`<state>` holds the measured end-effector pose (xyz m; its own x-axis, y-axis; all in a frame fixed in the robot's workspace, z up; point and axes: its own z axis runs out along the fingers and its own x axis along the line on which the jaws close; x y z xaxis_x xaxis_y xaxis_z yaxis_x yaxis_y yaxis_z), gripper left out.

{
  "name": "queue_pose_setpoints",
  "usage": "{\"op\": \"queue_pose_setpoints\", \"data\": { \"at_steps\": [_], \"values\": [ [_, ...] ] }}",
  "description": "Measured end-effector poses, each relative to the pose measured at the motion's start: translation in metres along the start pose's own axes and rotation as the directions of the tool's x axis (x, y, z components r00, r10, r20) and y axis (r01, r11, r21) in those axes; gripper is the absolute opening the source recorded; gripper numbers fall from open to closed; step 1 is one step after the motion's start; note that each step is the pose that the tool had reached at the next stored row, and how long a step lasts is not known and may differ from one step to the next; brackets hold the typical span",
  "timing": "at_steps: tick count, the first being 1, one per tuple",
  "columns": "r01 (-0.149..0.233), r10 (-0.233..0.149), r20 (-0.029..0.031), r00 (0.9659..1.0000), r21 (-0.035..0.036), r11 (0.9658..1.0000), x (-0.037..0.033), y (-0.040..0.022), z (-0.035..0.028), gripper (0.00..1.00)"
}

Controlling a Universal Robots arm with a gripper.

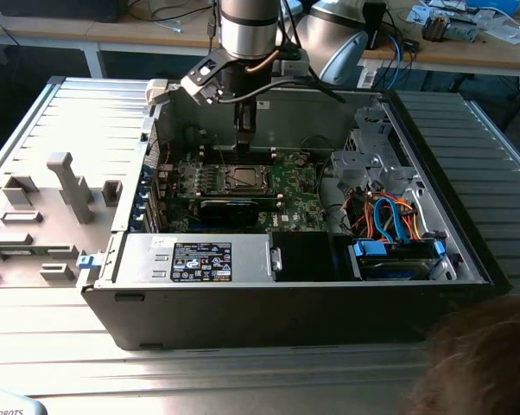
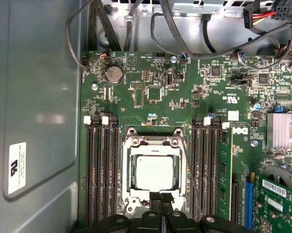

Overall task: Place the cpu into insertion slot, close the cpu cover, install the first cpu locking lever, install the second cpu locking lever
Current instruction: 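Install the first cpu locking lever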

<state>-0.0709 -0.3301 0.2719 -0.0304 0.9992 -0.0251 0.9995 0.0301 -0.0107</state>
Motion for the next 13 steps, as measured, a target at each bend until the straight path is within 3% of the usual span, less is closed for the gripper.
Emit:
{"op": "queue_pose_setpoints", "data": {
  "at_steps": [9,13],
  "values": [
    [0.063,-0.063,0.0008,0.998,-0.0015,0.998,0.0,0.0,0.0,0.11],
    [0.105,-0.105,0.0013,0.9945,-0.0026,0.9945,0.0,0.0,0.0,0.11]
  ]
}}
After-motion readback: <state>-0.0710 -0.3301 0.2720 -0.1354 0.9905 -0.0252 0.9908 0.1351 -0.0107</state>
